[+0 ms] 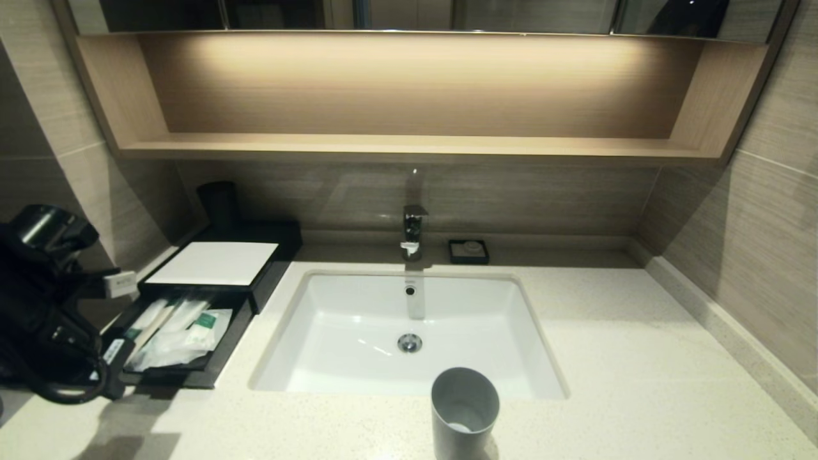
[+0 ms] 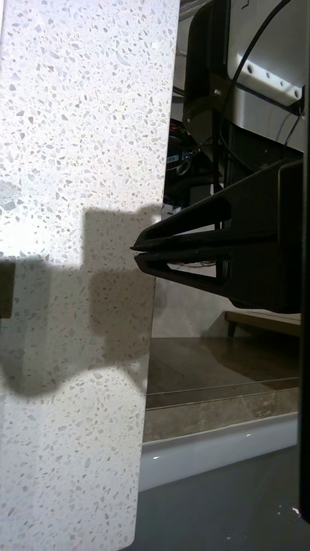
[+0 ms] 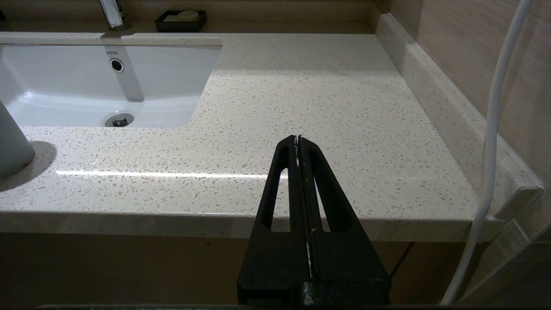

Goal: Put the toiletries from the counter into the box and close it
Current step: Close the drawer

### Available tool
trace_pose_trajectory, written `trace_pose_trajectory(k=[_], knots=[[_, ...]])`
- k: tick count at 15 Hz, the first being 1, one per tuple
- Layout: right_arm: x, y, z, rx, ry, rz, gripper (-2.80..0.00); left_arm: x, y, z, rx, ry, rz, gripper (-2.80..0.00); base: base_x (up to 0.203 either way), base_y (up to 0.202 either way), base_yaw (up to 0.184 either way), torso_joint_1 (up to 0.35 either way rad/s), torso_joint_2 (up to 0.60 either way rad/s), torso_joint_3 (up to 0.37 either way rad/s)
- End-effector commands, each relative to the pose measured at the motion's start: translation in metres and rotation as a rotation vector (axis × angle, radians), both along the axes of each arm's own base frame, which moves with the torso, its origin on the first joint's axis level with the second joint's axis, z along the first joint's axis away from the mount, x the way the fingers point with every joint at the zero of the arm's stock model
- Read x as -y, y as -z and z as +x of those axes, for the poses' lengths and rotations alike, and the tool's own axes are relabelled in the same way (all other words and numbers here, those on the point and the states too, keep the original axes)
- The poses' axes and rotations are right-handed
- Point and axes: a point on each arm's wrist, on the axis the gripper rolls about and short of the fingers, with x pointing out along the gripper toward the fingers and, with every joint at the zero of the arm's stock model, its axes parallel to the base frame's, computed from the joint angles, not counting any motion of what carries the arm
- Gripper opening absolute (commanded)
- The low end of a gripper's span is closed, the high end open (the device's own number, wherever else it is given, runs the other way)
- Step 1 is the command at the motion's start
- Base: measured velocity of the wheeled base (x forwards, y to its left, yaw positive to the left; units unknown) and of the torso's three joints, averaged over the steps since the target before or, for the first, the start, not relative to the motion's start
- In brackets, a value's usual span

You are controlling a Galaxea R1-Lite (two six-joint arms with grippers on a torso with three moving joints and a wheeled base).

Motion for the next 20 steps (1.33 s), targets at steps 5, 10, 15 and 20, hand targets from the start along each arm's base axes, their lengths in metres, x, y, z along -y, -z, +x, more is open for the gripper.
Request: trace_pose_trajectory(k=[5, 10, 15, 20], knots=[[0.000, 0.000, 0.000, 0.000, -0.001, 0.000, -2.80, 0.001, 0.004, -0.004, -0.017, 0.047, -0.002, -2.80, 0.000, 0.000, 0.000, 0.000, 0.00, 0.000], [0.000, 0.000, 0.000, 0.001, -0.001, 0.000, -2.80, 0.000, 0.007, 0.001, 0.007, 0.044, 0.000, -2.80, 0.000, 0.000, 0.000, 0.000, 0.00, 0.000], [0.000, 0.000, 0.000, -0.001, -0.001, 0.000, -2.80, 0.001, 0.012, 0.007, -0.006, 0.028, -0.013, -2.80, 0.000, 0.000, 0.000, 0.000, 0.00, 0.000], [0.000, 0.000, 0.000, 0.000, -0.001, 0.000, -2.80, 0.015, 0.024, 0.017, -0.056, 0.002, -0.043, -2.80, 0.000, 0.000, 0.000, 0.000, 0.00, 0.000]])
